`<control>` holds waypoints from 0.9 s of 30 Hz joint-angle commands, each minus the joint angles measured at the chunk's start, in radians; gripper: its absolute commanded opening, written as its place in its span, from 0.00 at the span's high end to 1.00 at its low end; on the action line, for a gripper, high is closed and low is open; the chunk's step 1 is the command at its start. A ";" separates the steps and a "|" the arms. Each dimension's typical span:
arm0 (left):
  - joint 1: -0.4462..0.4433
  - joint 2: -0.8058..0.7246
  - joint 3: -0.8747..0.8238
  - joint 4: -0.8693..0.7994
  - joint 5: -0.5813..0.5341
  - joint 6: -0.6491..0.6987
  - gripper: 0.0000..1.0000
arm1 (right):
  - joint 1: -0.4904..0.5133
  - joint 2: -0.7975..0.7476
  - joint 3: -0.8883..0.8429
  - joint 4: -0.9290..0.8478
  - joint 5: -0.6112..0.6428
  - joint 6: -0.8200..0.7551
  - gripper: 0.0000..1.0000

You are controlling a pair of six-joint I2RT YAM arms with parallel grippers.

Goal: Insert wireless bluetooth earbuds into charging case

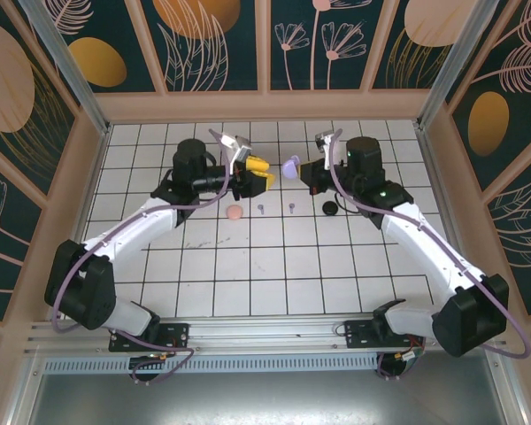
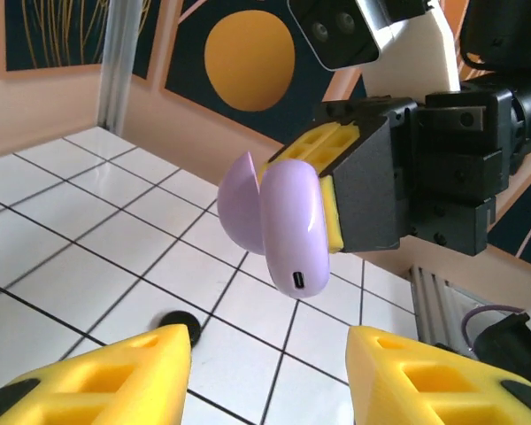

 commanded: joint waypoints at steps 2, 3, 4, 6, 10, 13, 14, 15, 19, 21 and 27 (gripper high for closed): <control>0.004 0.053 0.167 -0.394 0.082 0.263 0.48 | -0.002 0.051 0.117 -0.189 0.087 -0.187 1.00; 0.004 0.066 0.193 -0.440 0.091 0.288 0.48 | -0.002 0.057 0.133 -0.206 0.087 -0.207 1.00; 0.004 0.082 0.221 -0.490 0.103 0.318 0.47 | -0.002 0.066 0.150 -0.225 0.087 -0.227 1.00; 0.004 0.109 0.269 -0.573 0.120 0.366 0.47 | 0.000 0.078 0.181 -0.256 0.067 -0.262 1.00; 0.003 0.166 0.365 -0.744 0.154 0.464 0.47 | 0.008 0.095 0.219 -0.305 0.055 -0.311 1.00; 0.004 0.197 0.411 -0.821 0.170 0.511 0.47 | 0.016 0.101 0.228 -0.322 0.056 -0.325 1.00; 0.004 0.210 0.430 -0.851 0.182 0.530 0.47 | 0.025 0.103 0.231 -0.326 0.055 -0.329 1.00; 0.004 0.221 0.450 -0.883 0.194 0.549 0.47 | 0.031 0.104 0.231 -0.329 0.057 -0.328 1.00; 0.004 0.280 0.512 -0.963 0.227 0.592 0.47 | 0.072 0.118 0.231 -0.337 0.092 -0.333 1.00; 0.004 0.292 0.524 -0.968 0.238 0.594 0.48 | 0.090 0.122 0.229 -0.337 0.106 -0.333 1.00; 0.004 0.309 0.530 -0.965 0.268 0.592 0.48 | 0.129 0.132 0.226 -0.318 0.122 -0.325 1.00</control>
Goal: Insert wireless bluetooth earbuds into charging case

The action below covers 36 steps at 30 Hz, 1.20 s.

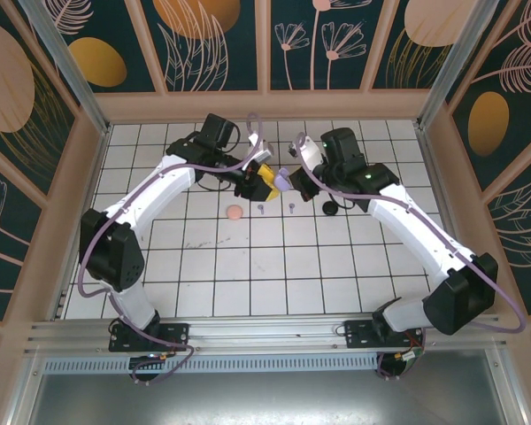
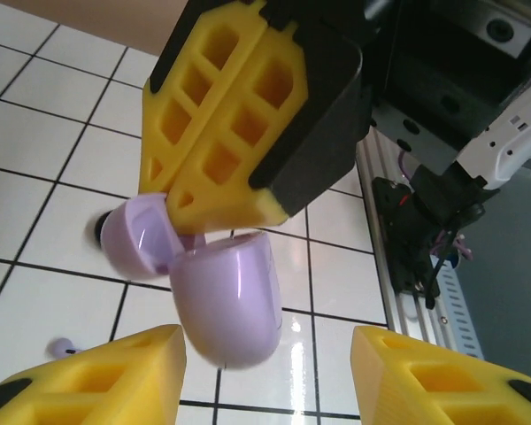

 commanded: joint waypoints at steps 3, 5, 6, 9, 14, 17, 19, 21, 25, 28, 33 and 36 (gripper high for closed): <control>0.004 0.020 0.026 -0.040 0.061 0.041 0.48 | 0.030 0.006 0.027 0.008 0.016 -0.012 1.00; 0.003 0.024 0.027 -0.040 0.069 0.043 0.48 | 0.037 0.010 0.033 0.010 0.013 -0.012 1.00; 0.004 0.026 0.026 -0.040 0.074 0.043 0.48 | 0.041 0.015 0.036 0.009 0.013 -0.012 1.00; 0.004 0.031 0.028 -0.039 0.083 0.043 0.49 | 0.053 0.026 0.047 0.005 0.021 -0.012 1.00; 0.004 0.037 0.032 -0.034 0.088 0.041 0.50 | 0.064 0.037 0.057 -0.001 0.024 -0.015 1.00; 0.004 0.038 0.034 -0.032 0.091 0.041 0.51 | 0.071 0.041 0.057 -0.006 0.026 -0.015 1.00; 0.004 0.038 0.036 -0.028 0.087 0.041 0.51 | 0.074 0.044 0.057 -0.010 0.026 -0.017 1.00; 0.004 0.035 0.039 -0.023 0.086 0.040 0.50 | 0.074 0.046 0.058 -0.013 0.027 -0.017 1.00; 0.004 0.036 0.046 -0.012 0.079 0.035 0.50 | 0.079 0.045 0.059 -0.018 0.026 -0.016 1.00; 0.004 0.037 0.049 0.001 0.075 0.029 0.51 | 0.083 0.044 0.059 -0.022 0.027 -0.017 1.00; 0.005 0.027 0.038 0.034 0.048 0.011 0.51 | 0.088 0.036 0.053 -0.029 0.030 -0.016 1.00; 0.008 0.024 0.035 0.039 0.042 0.008 0.51 | 0.087 0.026 0.047 -0.031 0.033 -0.018 1.00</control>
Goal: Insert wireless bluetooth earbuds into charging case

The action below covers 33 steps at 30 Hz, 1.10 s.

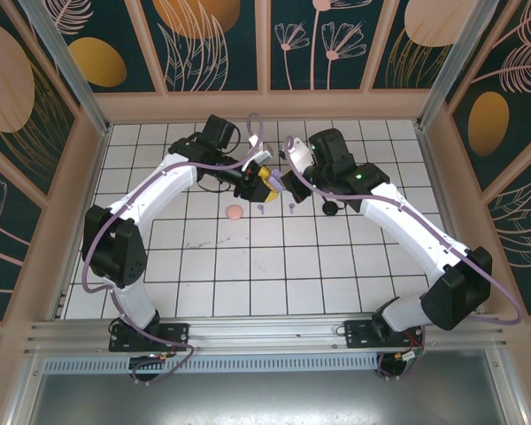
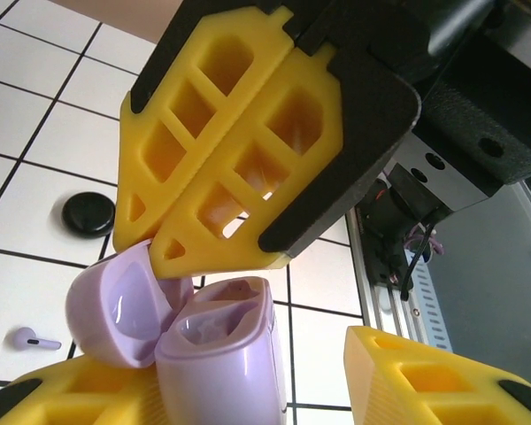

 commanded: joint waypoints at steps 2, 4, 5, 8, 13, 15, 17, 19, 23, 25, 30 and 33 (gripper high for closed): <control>0.005 -0.003 0.024 0.071 0.010 0.001 0.51 | 0.026 -0.014 0.015 -0.028 -0.028 -0.017 1.00; 0.008 -0.003 0.021 0.073 0.010 0.001 0.52 | 0.026 -0.016 0.015 -0.030 -0.033 -0.017 1.00; 0.009 -0.003 0.019 0.075 0.010 -0.002 0.53 | 0.025 -0.016 0.013 -0.032 -0.035 -0.016 1.00; 0.014 -0.008 0.015 0.075 0.010 -0.001 0.54 | 0.026 -0.021 0.004 -0.035 -0.030 -0.018 1.00; 0.029 -0.022 -0.003 0.090 0.001 -0.004 0.53 | 0.025 -0.039 -0.011 -0.039 -0.023 -0.018 1.00; 0.034 -0.024 -0.006 0.089 0.000 -0.004 0.53 | 0.026 -0.046 -0.016 -0.037 -0.021 -0.018 1.00; 0.036 -0.025 -0.009 0.089 -0.005 -0.003 0.53 | 0.026 -0.050 -0.015 -0.040 -0.023 -0.018 1.00; 0.037 -0.024 -0.012 0.088 0.000 -0.002 0.53 | 0.026 -0.050 -0.015 -0.037 -0.024 -0.017 1.00; 0.037 -0.021 -0.007 0.090 0.018 -0.006 0.53 | 0.028 -0.035 -0.007 -0.035 -0.040 -0.015 1.00; 0.037 -0.020 -0.006 0.091 0.032 -0.010 0.53 | 0.031 -0.025 -0.004 -0.030 -0.039 -0.014 1.00; 0.037 -0.016 0.003 0.092 0.054 -0.012 0.54 | 0.034 -0.005 0.009 -0.023 -0.040 -0.013 1.00; 0.037 -0.010 0.002 0.091 0.060 -0.012 0.58 | 0.035 0.004 0.016 -0.021 -0.038 -0.013 1.00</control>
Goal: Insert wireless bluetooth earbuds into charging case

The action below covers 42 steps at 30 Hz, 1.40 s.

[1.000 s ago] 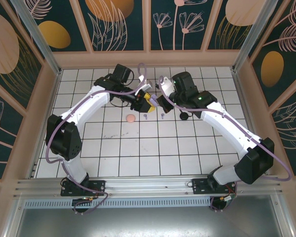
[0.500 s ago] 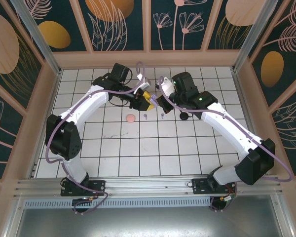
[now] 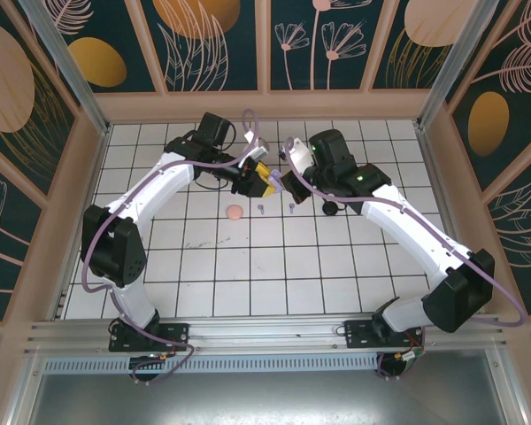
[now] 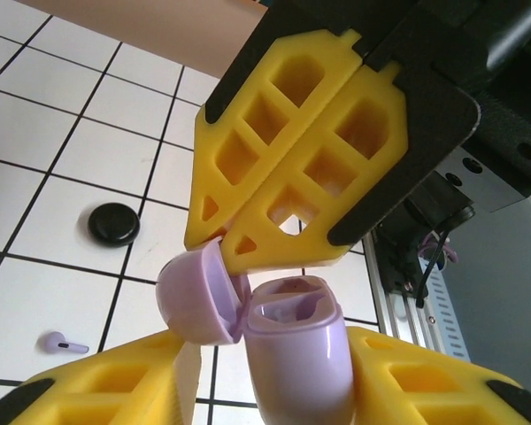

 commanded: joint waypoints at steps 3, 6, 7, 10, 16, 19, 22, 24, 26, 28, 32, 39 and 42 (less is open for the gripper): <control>0.008 -0.001 0.011 0.051 0.067 -0.006 0.67 | 0.026 0.025 0.026 -0.022 -0.041 -0.014 1.00; 0.007 0.009 0.011 0.052 0.082 -0.003 0.77 | 0.027 0.028 0.032 -0.018 -0.037 -0.011 1.00; 0.007 0.011 0.011 0.051 0.086 -0.002 0.80 | 0.026 0.030 0.036 -0.017 -0.034 -0.011 1.00; 0.007 0.012 0.001 0.066 0.099 -0.005 0.88 | 0.028 0.035 0.046 -0.016 -0.021 -0.008 1.00; 0.007 -0.027 -0.091 0.243 0.105 -0.113 0.99 | 0.026 0.027 0.064 -0.002 0.024 0.009 0.82; 0.007 -0.070 -0.173 0.408 0.075 -0.211 1.00 | 0.023 0.002 0.074 0.001 0.053 0.027 0.60; 0.008 -0.133 -0.266 0.595 0.014 -0.311 1.00 | 0.002 -0.048 0.074 -0.014 0.044 0.052 0.47; 0.011 -0.165 -0.314 0.690 -0.030 -0.362 1.00 | -0.018 -0.104 0.052 -0.021 0.020 0.072 0.43; 0.016 -0.194 -0.353 0.766 -0.072 -0.400 1.00 | -0.031 -0.166 0.017 -0.022 0.002 0.096 0.40; 0.018 -0.231 -0.397 0.845 -0.125 -0.433 1.00 | -0.047 -0.230 -0.032 -0.005 -0.005 0.133 0.38; 0.018 -0.315 -0.509 1.034 -0.269 -0.502 1.00 | -0.076 -0.316 -0.138 0.062 -0.012 0.255 0.36; 0.018 -0.457 -0.713 1.377 -0.512 -0.613 1.00 | -0.107 -0.214 -0.239 0.134 0.054 0.457 0.36; 0.018 -0.486 -0.758 1.459 -0.569 -0.650 1.00 | -0.103 -0.118 -0.245 0.162 0.060 0.526 0.37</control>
